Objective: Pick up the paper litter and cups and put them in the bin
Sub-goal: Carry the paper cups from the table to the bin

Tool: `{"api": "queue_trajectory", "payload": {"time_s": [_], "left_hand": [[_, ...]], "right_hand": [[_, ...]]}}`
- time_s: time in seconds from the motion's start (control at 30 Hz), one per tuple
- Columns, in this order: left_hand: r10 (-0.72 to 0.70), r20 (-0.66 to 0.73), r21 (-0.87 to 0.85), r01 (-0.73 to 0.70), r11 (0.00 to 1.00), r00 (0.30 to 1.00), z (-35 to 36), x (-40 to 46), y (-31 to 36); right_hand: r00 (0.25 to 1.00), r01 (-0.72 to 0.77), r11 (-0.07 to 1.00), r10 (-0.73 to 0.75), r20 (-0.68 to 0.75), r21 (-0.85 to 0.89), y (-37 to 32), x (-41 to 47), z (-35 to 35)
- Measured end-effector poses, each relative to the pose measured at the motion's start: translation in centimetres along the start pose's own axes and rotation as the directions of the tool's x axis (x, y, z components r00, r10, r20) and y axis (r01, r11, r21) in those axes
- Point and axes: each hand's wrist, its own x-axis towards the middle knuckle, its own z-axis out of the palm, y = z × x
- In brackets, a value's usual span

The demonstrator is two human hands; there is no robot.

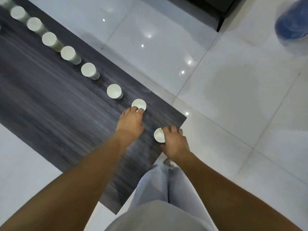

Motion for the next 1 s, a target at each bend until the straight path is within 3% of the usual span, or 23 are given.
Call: {"api": "queue_trajectory", "payload": {"time_s": [0.13, 0.3, 0.43, 0.73, 1.0], "left_hand": [[0.065, -0.104, 0.021, -0.064, 0.998, 0.992, 2.4, 6.2, -1.2], [0.056, 0.002, 0.157, -0.055, 0.986, 0.998, 6.2, 11.1, -2.4], [0.023, 0.035, 0.124, -0.027, 0.992, 0.999, 8.2, 11.9, -3.0], [0.061, 0.045, 0.086, -0.065, 0.994, 0.997, 8.3, 6.6, -2.4], [0.15, 0.034, 0.099, -0.153, 0.983, 0.988, 5.9, -3.0, 5.3]], "right_hand": [[0.998, -0.004, 1.0, 0.004, 0.062, 0.003, -0.3, 5.0, 3.4], [0.99, 0.019, 0.996, -0.007, 0.144, -0.087, 0.0, 8.6, 6.7], [0.989, 0.021, 0.995, -0.006, 0.15, -0.098, 0.5, 9.1, 8.1], [0.999, -0.009, 1.0, 0.01, 0.042, -0.01, 1.4, 5.6, 6.3], [0.992, -0.046, 0.995, 0.057, -0.114, 0.094, 4.3, -5.8, 2.3]]}}
